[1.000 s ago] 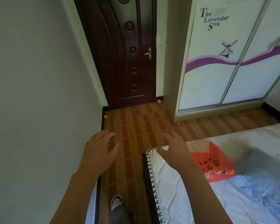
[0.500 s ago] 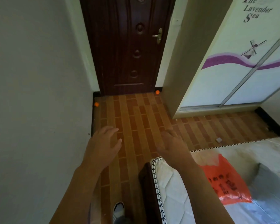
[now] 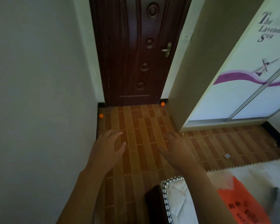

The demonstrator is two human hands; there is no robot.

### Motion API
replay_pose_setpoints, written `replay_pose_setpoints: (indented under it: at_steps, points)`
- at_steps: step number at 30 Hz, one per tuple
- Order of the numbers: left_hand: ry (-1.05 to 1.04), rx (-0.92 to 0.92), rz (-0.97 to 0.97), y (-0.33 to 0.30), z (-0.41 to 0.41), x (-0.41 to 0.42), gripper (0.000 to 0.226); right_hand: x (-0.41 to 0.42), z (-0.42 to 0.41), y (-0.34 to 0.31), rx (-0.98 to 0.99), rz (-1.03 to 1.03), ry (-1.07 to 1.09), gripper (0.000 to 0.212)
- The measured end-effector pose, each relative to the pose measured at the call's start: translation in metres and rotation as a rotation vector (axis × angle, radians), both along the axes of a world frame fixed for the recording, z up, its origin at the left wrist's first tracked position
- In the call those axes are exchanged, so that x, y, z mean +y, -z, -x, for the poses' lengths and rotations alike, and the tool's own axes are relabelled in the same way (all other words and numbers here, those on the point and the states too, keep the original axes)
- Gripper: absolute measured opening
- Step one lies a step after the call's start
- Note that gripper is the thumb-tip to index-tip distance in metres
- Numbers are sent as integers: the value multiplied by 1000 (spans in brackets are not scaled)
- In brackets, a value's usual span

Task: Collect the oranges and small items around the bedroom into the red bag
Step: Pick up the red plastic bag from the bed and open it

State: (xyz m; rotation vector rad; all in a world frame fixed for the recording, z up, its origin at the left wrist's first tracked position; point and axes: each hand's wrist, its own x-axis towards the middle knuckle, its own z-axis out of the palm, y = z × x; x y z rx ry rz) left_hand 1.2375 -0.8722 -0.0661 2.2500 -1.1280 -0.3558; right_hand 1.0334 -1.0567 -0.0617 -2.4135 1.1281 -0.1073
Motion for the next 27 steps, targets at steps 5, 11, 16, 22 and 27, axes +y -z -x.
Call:
replay_pose_setpoints:
  at_steps: [5,11,16,22,27]
  points:
    - [-24,-8,15,-6,-25,-19,49,-26,-27,1,-18,-10,-23,74]
    - [-38,-27,35,-7,-60,-64,49,-84,-69,14,-32,-40,-27,63]
    - [-47,-68,30,-11,-103,-125,48,-150,-123,12,-82,-46,-80,56]
    - [-57,-81,5,-34,-140,-206,54,-234,-173,2,-181,-37,-111,64]
    - [-99,-73,10,-42,-168,-261,61,-292,-195,-4,-203,-41,-85,59]
